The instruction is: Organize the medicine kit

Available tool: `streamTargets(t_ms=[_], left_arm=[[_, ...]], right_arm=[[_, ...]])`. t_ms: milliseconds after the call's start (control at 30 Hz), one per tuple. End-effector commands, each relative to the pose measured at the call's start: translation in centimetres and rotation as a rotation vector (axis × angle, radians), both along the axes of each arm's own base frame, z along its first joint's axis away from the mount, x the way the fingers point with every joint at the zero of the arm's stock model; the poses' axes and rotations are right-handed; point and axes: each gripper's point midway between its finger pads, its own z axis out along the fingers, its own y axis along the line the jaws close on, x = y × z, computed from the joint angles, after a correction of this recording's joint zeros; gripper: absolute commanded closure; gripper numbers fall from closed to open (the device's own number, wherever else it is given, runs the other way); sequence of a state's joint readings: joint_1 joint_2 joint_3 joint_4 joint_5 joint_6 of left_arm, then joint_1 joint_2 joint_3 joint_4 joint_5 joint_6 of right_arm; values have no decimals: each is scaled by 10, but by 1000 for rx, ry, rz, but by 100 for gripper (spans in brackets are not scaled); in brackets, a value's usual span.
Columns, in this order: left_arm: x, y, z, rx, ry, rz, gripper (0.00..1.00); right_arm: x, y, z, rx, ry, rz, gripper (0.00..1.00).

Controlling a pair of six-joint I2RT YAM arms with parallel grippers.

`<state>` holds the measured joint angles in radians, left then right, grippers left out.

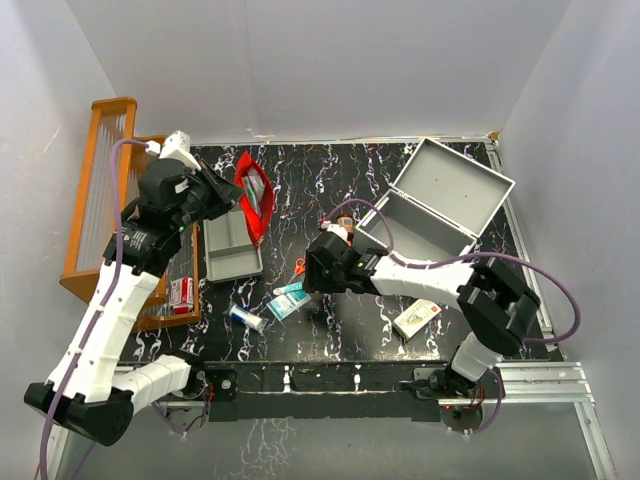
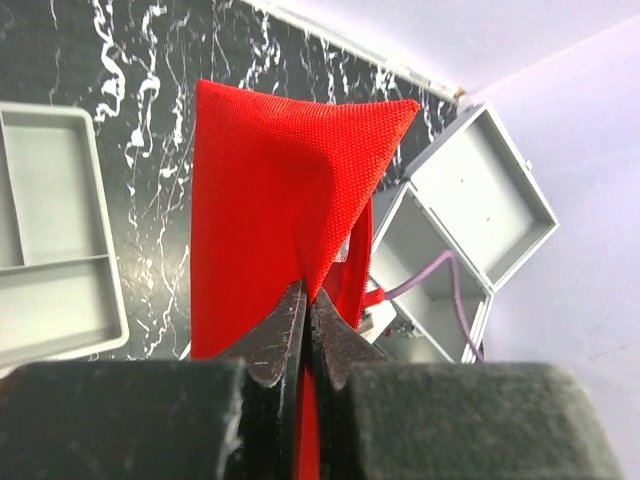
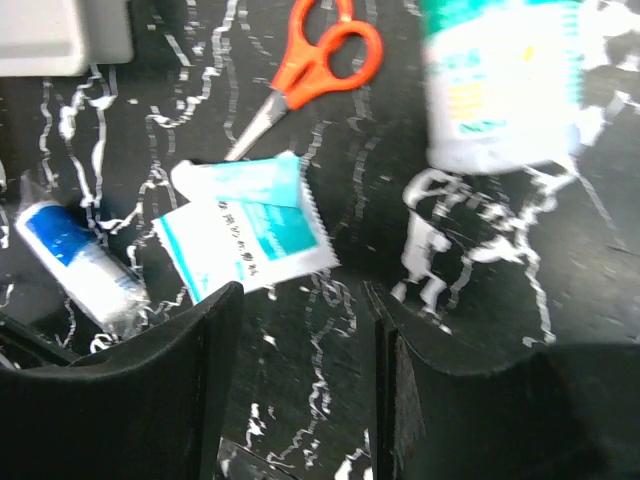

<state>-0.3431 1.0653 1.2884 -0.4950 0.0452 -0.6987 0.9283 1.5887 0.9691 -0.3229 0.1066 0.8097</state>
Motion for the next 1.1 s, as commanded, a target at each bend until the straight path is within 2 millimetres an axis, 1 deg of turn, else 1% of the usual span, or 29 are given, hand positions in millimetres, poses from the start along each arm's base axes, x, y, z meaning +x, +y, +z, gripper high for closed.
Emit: streamTargets(t_ms=[0, 100, 133, 167, 233, 333, 467, 567, 633, 767, 833, 933, 1000, 1067], left_arm=[[-6, 20, 46, -13, -107, 90, 100], [-8, 25, 61, -28, -141, 113, 100], [-9, 26, 65, -29, -151, 119, 100], [-10, 28, 68, -29, -159, 124, 100], [-11, 29, 72, -28, -168, 128, 100], [-12, 29, 72, -31, -172, 125, 100], [-11, 26, 67, -33, -162, 115, 100], [-9, 26, 62, -25, -151, 116, 100], [-9, 26, 60, -22, -147, 113, 100], [-7, 25, 56, -18, -143, 112, 100], [-6, 24, 55, -16, -141, 109, 100], [-5, 22, 51, -18, -134, 101, 100], [-4, 20, 49, -20, -129, 93, 100], [-4, 18, 46, -22, -123, 85, 100]], right_arm=[[14, 56, 37, 161, -62, 48, 53], [6, 77, 26, 167, -22, 100, 53], [2, 83, 28, 176, -20, 121, 53], [-3, 89, 18, 165, -5, 147, 53], [-12, 100, 12, 169, 8, 201, 53], [-19, 106, -3, 156, 50, 237, 53], [-21, 105, -17, 132, 70, 245, 53], [-19, 92, -23, 71, 70, 209, 53], [-19, 76, -29, 7, 74, 176, 53], [-27, 38, -43, -131, 91, 154, 53], [-32, 21, -45, -186, 99, 147, 54], [-31, 5, -39, -234, 82, 135, 53], [-29, 0, -34, -251, 69, 132, 53], [-23, -1, -16, -241, 32, 122, 53]])
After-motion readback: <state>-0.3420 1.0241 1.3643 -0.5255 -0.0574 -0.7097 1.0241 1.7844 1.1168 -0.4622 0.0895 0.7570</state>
